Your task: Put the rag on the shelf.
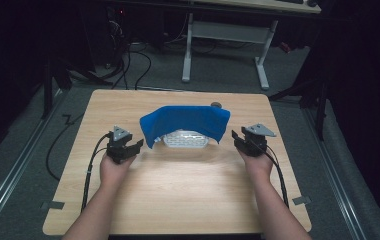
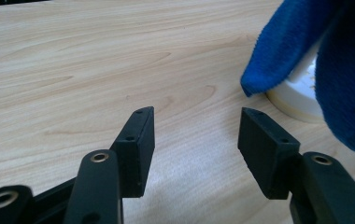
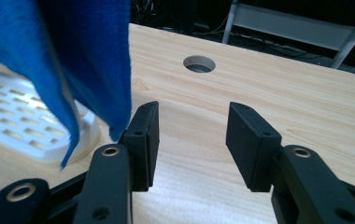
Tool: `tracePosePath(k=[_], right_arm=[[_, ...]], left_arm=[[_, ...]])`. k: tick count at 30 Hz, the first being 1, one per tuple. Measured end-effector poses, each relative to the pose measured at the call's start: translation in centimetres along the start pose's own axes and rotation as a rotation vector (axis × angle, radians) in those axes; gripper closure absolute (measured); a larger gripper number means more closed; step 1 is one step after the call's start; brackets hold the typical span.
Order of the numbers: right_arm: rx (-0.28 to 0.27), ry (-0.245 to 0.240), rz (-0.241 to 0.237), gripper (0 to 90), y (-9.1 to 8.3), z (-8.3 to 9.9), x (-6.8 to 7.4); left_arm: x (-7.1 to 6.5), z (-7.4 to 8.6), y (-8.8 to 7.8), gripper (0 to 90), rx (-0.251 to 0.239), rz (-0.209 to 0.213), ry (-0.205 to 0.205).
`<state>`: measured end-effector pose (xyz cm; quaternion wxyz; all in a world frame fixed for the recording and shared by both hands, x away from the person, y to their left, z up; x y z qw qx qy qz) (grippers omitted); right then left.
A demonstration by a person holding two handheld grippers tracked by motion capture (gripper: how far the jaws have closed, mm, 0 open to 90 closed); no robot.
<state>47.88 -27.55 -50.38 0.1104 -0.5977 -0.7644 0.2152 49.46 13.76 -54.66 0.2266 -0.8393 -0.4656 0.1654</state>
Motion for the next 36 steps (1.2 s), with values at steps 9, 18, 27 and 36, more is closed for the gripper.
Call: tracePosePath(k=[9,18,27,36], right_arm=[[-0.025,-0.055,-0.007,48.6,-2.5,1.1,1.1],[-0.036,-0.072,-0.024,45.5,-5.4,3.1,2.5],[-0.020,-0.078,-0.103,37.6,-9.3,6.2,5.5],[0.018,-0.172,-0.179,38.4,-11.0,8.5,9.7]], left_arm=[[-1.4,1.0,-1.8,43.4,0.011,0.005,0.027],[-4.1,3.2,-4.5,42.2,0.015,0.044,0.024],[-10.9,6.2,-7.0,40.8,0.044,0.172,0.058],[-16.5,6.9,-6.7,39.9,0.101,0.235,0.265]])
Point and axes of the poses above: each handheld gripper's, and its own axes: y roughly forward along the jaws, z roughly out of its underside, x roughly to its left, the point moved 5 cm from there along y, roughly forward along the jaws, and after that the axes turned 2 degrees about z, right-handed, at the moved point
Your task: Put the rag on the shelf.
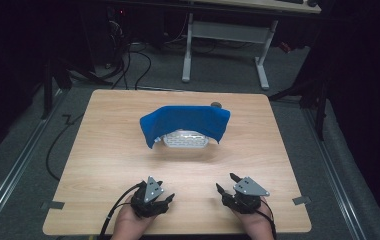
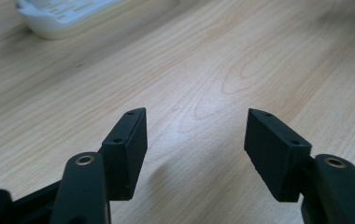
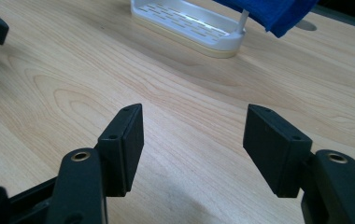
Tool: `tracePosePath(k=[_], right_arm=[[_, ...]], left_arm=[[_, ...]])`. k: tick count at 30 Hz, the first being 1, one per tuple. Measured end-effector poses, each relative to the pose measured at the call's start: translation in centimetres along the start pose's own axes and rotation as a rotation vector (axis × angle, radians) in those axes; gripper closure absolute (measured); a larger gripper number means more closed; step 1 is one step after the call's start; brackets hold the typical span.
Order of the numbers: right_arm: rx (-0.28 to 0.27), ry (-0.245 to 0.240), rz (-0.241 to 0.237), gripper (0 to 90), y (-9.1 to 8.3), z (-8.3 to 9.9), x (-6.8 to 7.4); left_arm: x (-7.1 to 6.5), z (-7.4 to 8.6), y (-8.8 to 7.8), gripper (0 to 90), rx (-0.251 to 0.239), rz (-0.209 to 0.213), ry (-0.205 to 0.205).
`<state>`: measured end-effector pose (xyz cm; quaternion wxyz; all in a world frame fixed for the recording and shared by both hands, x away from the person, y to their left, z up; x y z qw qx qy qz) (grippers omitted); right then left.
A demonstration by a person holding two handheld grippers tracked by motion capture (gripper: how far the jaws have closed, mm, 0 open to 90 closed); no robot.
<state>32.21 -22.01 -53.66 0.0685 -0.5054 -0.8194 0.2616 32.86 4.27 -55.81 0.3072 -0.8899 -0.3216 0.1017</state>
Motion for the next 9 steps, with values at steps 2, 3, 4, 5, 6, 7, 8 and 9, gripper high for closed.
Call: tracePosePath(k=[2,3,4,5,6,7,8,9], right_arm=[[0.006,0.006,-0.009,38.4,0.33,0.02,0.06],[0.014,0.002,-0.009,38.4,0.51,0.10,0.04],[0.020,-0.001,-0.010,38.5,0.63,0.20,0.04],[0.024,0.000,-0.010,38.5,0.71,0.27,0.02],[0.026,0.003,-0.013,38.5,0.77,0.31,0.01],[0.027,0.003,-0.013,38.5,0.82,0.32,-0.02],[0.026,0.002,-0.013,38.5,0.85,0.31,-0.04],[0.025,0.004,-0.011,38.5,0.84,0.27,-0.07]], left_arm=[[-0.09,0.06,0.19,39.9,0.005,0.016,-0.004],[-0.09,0.11,0.26,39.9,0.008,0.017,-0.004],[-0.06,0.16,0.30,39.9,0.013,0.018,-0.005],[-0.01,0.17,0.31,39.9,0.014,0.021,-0.008],[0.06,0.17,0.31,39.9,0.013,0.022,-0.010],[0.14,0.14,0.27,39.9,0.009,0.020,-0.011],[0.26,0.11,0.19,39.9,0.004,0.018,-0.015],[0.33,0.10,0.14,39.8,0.001,0.020,-0.021]])
Point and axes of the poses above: each handheld gripper's, and its own axes: y roughly forward along the jaws, z roughly out of its underside, x roughly to its left, the point moved 5 cm from there along y, roughly forward along the jaws, and after that the axes turned 2 degrees about z, right-handed, at the moved point
